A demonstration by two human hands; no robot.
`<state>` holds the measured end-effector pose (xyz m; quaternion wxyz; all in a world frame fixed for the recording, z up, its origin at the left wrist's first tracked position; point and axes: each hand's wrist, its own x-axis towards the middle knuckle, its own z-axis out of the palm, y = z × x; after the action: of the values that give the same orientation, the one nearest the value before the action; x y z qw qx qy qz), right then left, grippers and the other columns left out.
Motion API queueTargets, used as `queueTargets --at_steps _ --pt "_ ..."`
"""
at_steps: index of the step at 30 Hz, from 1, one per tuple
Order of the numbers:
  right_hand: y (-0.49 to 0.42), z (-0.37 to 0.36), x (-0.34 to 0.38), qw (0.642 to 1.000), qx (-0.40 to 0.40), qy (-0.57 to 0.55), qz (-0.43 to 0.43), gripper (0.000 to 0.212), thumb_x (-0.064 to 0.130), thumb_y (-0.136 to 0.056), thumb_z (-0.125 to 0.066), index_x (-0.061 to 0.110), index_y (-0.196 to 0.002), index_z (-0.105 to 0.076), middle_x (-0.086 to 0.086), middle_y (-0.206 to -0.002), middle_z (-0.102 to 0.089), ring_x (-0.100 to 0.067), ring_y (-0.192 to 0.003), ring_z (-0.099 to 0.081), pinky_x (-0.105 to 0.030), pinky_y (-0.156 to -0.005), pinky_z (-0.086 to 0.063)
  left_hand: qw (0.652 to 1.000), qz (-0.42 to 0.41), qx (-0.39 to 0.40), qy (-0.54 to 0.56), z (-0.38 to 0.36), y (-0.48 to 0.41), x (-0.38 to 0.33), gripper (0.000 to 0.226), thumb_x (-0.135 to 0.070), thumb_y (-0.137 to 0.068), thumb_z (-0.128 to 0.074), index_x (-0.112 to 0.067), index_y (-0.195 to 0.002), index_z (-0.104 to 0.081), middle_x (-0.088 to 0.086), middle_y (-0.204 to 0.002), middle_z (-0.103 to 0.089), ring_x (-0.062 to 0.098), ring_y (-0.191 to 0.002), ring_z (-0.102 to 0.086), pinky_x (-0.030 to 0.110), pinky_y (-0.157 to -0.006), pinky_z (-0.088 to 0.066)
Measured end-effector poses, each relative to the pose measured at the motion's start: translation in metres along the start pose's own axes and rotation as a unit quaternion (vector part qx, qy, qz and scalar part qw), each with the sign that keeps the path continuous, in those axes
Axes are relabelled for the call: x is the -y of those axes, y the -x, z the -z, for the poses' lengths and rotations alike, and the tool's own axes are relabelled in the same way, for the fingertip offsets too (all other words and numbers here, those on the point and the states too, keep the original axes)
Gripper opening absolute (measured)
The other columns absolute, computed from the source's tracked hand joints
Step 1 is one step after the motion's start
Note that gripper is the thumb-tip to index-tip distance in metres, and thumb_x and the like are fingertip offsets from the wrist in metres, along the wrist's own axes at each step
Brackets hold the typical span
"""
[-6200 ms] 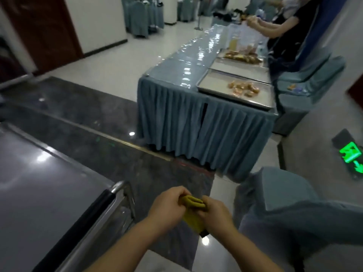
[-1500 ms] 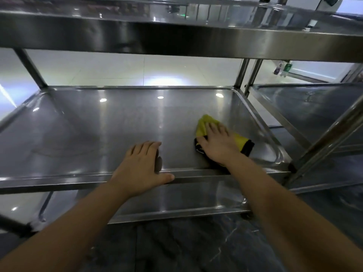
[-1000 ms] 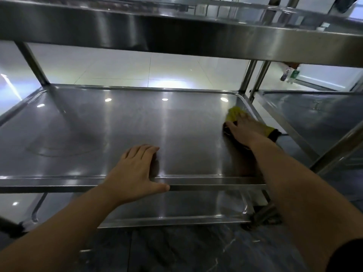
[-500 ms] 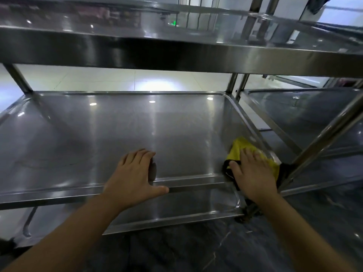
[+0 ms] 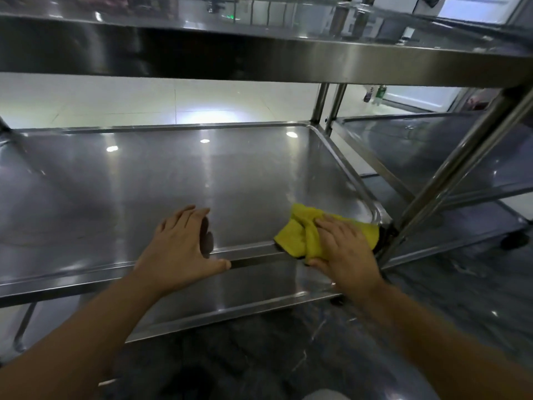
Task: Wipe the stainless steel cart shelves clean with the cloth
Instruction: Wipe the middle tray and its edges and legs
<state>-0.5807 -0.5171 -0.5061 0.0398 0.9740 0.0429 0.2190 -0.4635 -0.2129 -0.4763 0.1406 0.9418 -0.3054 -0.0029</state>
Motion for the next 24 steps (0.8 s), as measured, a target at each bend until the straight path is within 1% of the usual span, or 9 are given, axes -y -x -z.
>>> queueTargets --at_steps 4,7,10,13,16,17,19,21,24 --pt "0.022 0.004 -0.054 0.998 -0.034 0.043 -0.016 0.059 0.047 -0.079 -0.053 0.001 -0.115 -0.05 -0.021 -0.117 -0.057 -0.034 -0.111 -0.045 -0.044 -0.097 -0.032 1.0 -0.001 -0.001 -0.002 -0.002 -0.001 -0.003 0.119 -0.088 -0.052 -0.033 -0.021 -0.149 -0.013 0.004 -0.154 -0.021 0.024 -0.141 -0.017 0.041 -0.114 -0.017" --pt "0.022 -0.006 -0.034 0.993 -0.045 0.066 -0.083 0.059 0.047 -0.075 -0.053 0.003 -0.114 -0.047 -0.021 -0.114 -0.06 -0.035 -0.11 -0.045 -0.047 -0.095 -0.032 1.0 0.0 -0.007 -0.011 -0.003 -0.002 -0.005 0.119 -0.089 -0.053 -0.031 -0.021 -0.149 -0.015 0.004 -0.154 -0.022 0.023 -0.141 -0.017 0.041 -0.114 -0.016" --pt "0.015 -0.011 0.008 0.99 -0.058 0.066 -0.114 0.063 0.048 -0.066 -0.066 0.007 -0.11 -0.048 -0.017 -0.11 -0.062 -0.036 -0.105 -0.05 -0.046 -0.092 -0.033 1.0 0.005 -0.009 -0.016 -0.003 -0.002 -0.002 0.119 -0.089 -0.053 -0.031 -0.021 -0.149 -0.017 0.005 -0.153 -0.024 0.023 -0.141 -0.018 0.041 -0.114 -0.017" --pt "-0.008 -0.013 0.068 0.994 -0.078 0.022 -0.077 0.061 0.045 -0.061 -0.068 0.012 -0.109 -0.051 -0.01 -0.109 -0.063 -0.033 -0.103 -0.051 -0.042 -0.092 -0.033 0.999 -0.004 -0.029 -0.025 -0.006 -0.001 -0.005 0.116 -0.086 -0.054 -0.036 -0.017 -0.147 -0.026 0.007 -0.15 -0.032 0.024 -0.139 -0.022 0.043 -0.112 -0.021" --pt "-0.031 -0.013 0.113 0.996 -0.079 -0.039 -0.008 0.044 0.036 -0.068 -0.068 0.013 -0.104 -0.062 -0.005 -0.105 -0.065 -0.03 -0.1 -0.059 -0.037 -0.091 -0.034 0.999 -0.001 -0.042 -0.01 -0.006 -0.002 -0.004 0.116 -0.083 -0.05 -0.041 -0.015 -0.143 -0.034 0.008 -0.146 -0.038 0.024 -0.137 -0.026 0.044 -0.109 -0.023" --pt "-0.033 -0.012 0.116 0.996 -0.074 -0.048 0.015 0.046 0.037 -0.068 -0.068 0.013 -0.106 -0.063 -0.005 -0.108 -0.065 -0.03 -0.104 -0.059 -0.036 -0.093 -0.035 0.999 -0.005 -0.036 -0.01 -0.006 -0.001 -0.002 0.115 -0.082 -0.05 -0.042 -0.015 -0.143 -0.035 0.008 -0.145 -0.038 0.024 -0.137 -0.026 0.045 -0.109 -0.024" --pt "-0.032 -0.01 0.103 0.995 -0.054 -0.058 0.055 0.058 0.04 -0.062 -0.077 0.012 -0.111 -0.064 -0.005 -0.115 -0.065 -0.029 -0.108 -0.06 -0.036 -0.095 -0.037 0.999 -0.022 -0.038 -0.017 -0.008 0.0 0.001 0.11 -0.076 -0.051 -0.047 -0.014 -0.141 -0.038 0.009 -0.142 -0.041 0.024 -0.135 -0.027 0.048 -0.106 -0.03" --pt "-0.023 -0.005 0.072 0.994 -0.057 -0.073 0.064 0.06 0.037 -0.059 -0.082 0.008 -0.11 -0.067 -0.009 -0.115 -0.067 -0.03 -0.105 -0.064 -0.035 -0.096 -0.037 0.999 -0.026 -0.042 -0.02 -0.009 0.0 0.004 0.107 -0.071 -0.052 -0.05 -0.012 -0.141 -0.037 0.01 -0.141 -0.042 0.025 -0.134 -0.028 0.05 -0.104 -0.032" --pt "0.002 0.005 0.009 0.996 -0.05 -0.075 -0.004 0.06 0.035 -0.063 -0.083 0.002 -0.111 -0.067 -0.015 -0.117 -0.067 -0.032 -0.106 -0.064 -0.034 -0.099 -0.033 0.999 -0.02 -0.031 -0.012 -0.009 -0.002 0.005 0.108 -0.069 -0.053 -0.052 -0.014 -0.143 -0.032 0.01 -0.143 -0.038 0.028 -0.134 -0.028 0.047 -0.107 -0.03"
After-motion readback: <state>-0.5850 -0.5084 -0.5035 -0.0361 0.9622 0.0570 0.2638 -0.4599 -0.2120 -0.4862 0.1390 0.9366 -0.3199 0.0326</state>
